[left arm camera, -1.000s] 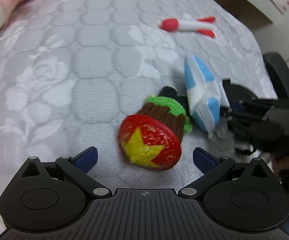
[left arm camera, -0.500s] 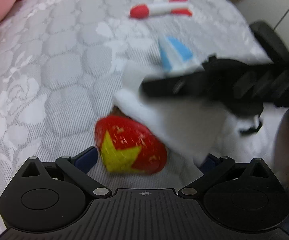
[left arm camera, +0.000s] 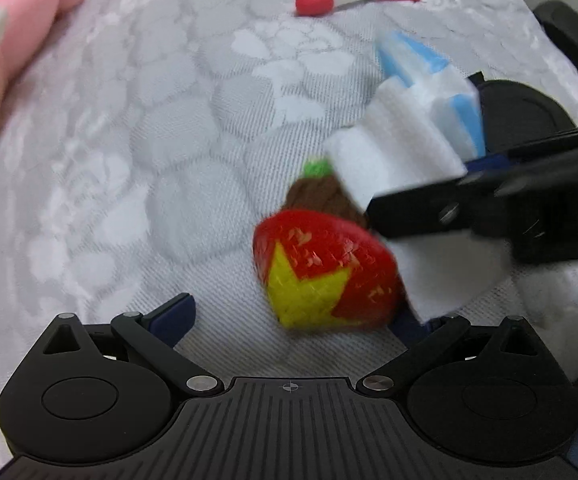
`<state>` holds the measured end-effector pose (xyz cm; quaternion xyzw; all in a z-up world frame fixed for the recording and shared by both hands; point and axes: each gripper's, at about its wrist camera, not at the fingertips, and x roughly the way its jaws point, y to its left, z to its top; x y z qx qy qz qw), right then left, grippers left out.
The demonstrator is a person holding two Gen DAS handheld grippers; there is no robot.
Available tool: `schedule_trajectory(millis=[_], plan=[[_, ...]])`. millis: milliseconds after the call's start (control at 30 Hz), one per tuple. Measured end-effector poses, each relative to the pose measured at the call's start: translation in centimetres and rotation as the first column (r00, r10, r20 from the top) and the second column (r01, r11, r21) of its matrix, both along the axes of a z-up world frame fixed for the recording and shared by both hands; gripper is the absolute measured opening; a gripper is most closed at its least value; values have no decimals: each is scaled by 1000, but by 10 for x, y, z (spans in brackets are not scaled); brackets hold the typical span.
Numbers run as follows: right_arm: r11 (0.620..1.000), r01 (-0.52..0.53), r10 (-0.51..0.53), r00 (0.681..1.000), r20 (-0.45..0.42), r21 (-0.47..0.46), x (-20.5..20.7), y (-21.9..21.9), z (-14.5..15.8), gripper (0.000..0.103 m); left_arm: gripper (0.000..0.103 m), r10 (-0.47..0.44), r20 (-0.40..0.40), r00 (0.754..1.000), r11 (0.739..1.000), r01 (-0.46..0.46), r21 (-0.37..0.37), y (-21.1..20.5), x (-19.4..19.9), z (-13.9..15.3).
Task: Organize soft objects
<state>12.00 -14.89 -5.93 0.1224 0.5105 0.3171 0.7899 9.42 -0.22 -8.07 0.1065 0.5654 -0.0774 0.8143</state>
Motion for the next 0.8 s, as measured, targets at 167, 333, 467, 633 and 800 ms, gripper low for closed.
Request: schedule_trajectory(millis=[167,333,467,633,800], plan=[[995,73,-72,997,-15,67,5,-13,4,6,103,-35,34,999,999,36,-39,-5,-3,12],[993,104,-104,995,-8,52,9,-14,3,6,103,-17,17,1000,996,19,-92,-1,-9,14],[989,130,-128,991,44,-65,14,-14,0,6,103,-8,20,1000,995,10,-96,-4,-7,13],[956,193,-162,975,149,-220,18,-21,1,6,103,-2,21,1000,995,4,-101,-4,-7,13],[960,208,-185,974,133,-189,18,-26,3,6,103,-4,29,1000,995,6,-96,-6,-8,12]])
